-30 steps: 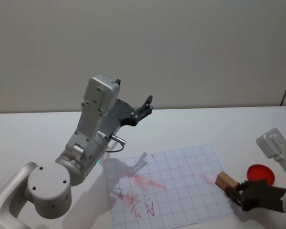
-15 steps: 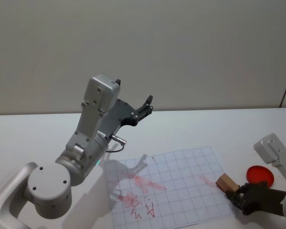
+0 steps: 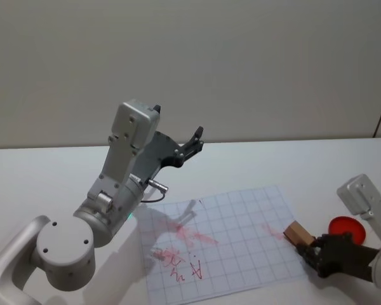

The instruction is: Use the one hand to pick up the stamp and affix it onto the A4 paper.

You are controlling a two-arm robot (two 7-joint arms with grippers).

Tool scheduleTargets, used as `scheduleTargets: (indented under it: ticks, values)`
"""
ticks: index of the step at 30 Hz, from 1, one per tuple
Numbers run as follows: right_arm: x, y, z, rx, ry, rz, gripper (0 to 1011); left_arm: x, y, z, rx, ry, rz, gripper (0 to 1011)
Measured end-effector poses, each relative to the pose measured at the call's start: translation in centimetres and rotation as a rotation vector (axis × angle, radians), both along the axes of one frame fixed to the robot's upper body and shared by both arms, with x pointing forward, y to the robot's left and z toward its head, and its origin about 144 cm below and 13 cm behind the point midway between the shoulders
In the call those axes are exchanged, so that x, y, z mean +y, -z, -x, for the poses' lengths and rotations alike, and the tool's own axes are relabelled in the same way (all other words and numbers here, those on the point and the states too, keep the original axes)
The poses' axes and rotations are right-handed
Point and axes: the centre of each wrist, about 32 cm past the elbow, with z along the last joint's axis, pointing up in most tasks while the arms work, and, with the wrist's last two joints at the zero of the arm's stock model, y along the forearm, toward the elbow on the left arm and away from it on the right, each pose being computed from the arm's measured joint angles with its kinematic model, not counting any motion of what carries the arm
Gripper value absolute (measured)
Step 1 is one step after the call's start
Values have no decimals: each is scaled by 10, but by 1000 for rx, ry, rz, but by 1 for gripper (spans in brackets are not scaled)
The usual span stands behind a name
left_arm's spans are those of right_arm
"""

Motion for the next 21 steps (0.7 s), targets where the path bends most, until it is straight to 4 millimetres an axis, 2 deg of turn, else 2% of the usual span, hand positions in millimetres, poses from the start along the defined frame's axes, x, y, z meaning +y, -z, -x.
scheduleTargets:
  ticks: [13, 21]
  values:
    - [4, -20, -7, -177, 34, -104, 216, 0, 0, 0, 0, 0, 0, 1001]
    - [-2, -29, -6, -227, 104, -128, 216, 0, 0, 0, 0, 0, 0, 1001]
